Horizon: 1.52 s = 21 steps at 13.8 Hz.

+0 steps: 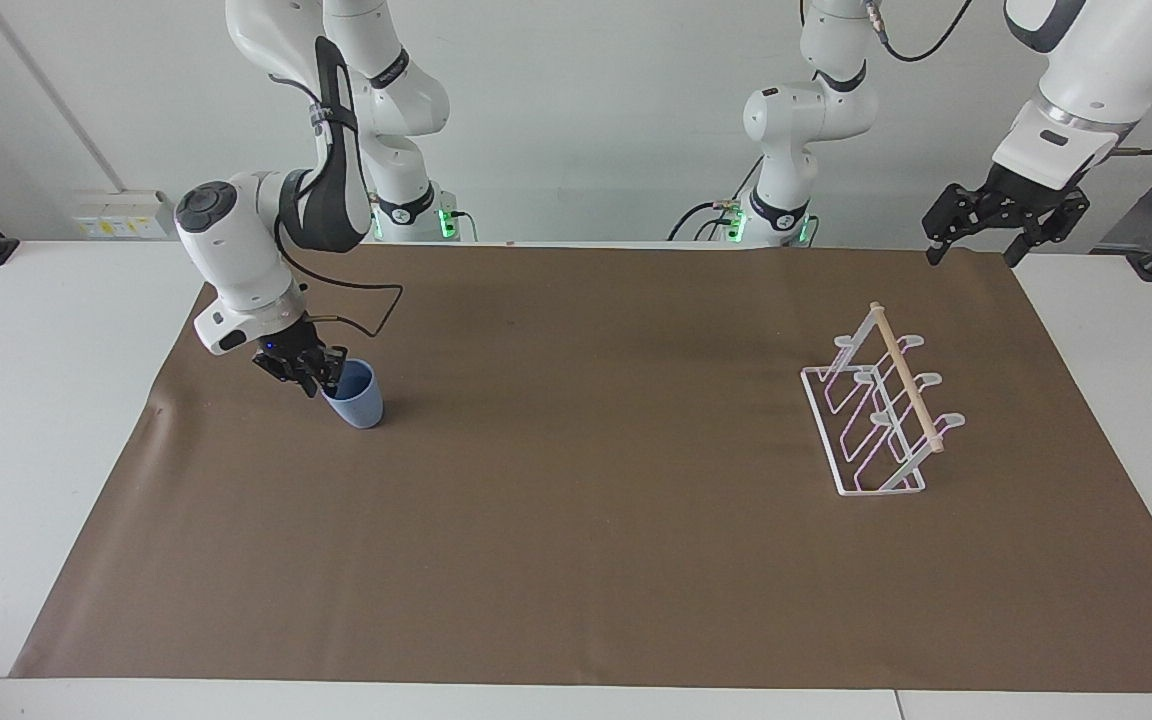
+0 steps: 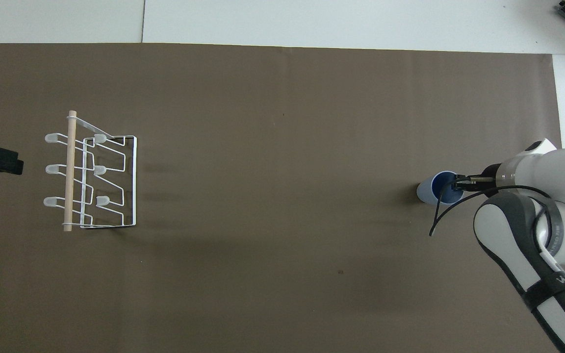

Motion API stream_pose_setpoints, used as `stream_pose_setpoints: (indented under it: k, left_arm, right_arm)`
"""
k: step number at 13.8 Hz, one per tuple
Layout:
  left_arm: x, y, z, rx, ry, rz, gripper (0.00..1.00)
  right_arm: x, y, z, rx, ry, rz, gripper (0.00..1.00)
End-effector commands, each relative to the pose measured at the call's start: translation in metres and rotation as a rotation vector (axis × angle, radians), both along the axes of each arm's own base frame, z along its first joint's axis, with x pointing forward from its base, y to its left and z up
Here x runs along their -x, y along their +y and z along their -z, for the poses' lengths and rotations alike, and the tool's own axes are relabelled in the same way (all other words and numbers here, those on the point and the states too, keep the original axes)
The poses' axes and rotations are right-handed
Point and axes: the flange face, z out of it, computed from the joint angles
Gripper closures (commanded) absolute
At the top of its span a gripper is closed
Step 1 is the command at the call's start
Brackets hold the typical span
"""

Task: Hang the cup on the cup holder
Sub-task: 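Lift the blue cup with the right gripper toward the left gripper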

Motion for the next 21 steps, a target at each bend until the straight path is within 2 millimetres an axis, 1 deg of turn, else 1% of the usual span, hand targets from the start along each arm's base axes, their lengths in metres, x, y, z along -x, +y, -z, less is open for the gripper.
stream_pose_setpoints:
  k: [1,5,7,8,10,12,13,14,15,16,18,20,21]
  left_arm:
    - [0.01,-0.002,-0.001,0.007,0.003,-0.013,0.0]
    - [0.01,-0.002,-0.001,0.007,0.002,-0.013,0.0]
    - [0.01,-0.002,-0.001,0.007,0.002,-0.013,0.0]
    - [0.01,-0.002,-0.001,0.007,0.003,-0.013,0.0]
    - [0.01,-0.002,-0.001,0.007,0.005,-0.013,0.0]
    - [0.01,-0.002,-0.001,0.007,0.005,-0.013,0.0]
    - [0.01,-0.002,0.0,0.007,0.006,-0.013,0.0]
    - [0.011,-0.002,-0.001,0.008,0.008,-0.015,0.0]
    - [0.012,-0.003,-0.001,0.018,0.016,-0.022,0.0]
    - [0.013,0.0,-0.003,0.041,0.029,-0.051,0.0]
    - [0.017,-0.002,-0.003,0.084,0.066,-0.108,0.0]
    - [0.02,-0.009,-0.003,0.155,0.104,-0.205,0.0]
    - [0.023,-0.012,-0.003,0.197,0.134,-0.254,0.0]
  right_arm:
    - [-0.002,-0.005,-0.011,-0.009,-0.032,0.003,1.0]
    - [-0.017,-0.002,-0.024,-0.01,-0.049,-0.003,1.0]
    - [-0.024,-0.003,-0.036,-0.012,-0.073,-0.001,1.0]
    - [-0.03,0.001,-0.05,-0.045,-0.089,0.014,1.0]
    - [-0.045,0.023,-0.091,-0.23,-0.115,0.076,1.0]
    - [-0.056,0.042,-0.116,-0.455,-0.102,0.14,1.0]
    - [-0.058,0.058,-0.124,-0.544,-0.1,0.147,1.0]
    - [-0.059,0.081,-0.131,-0.619,-0.102,0.142,1.0]
    - [-0.059,0.099,-0.14,-0.671,-0.109,0.135,1.0]
    - [-0.057,0.119,-0.149,-0.706,-0.112,0.113,1.0]
    - [-0.052,0.157,-0.16,-0.753,-0.1,0.061,1.0]
    - [-0.041,0.205,-0.174,-0.856,-0.048,0.003,1.0]
    - [-0.036,0.227,-0.178,-0.899,-0.029,-0.011,1.0]
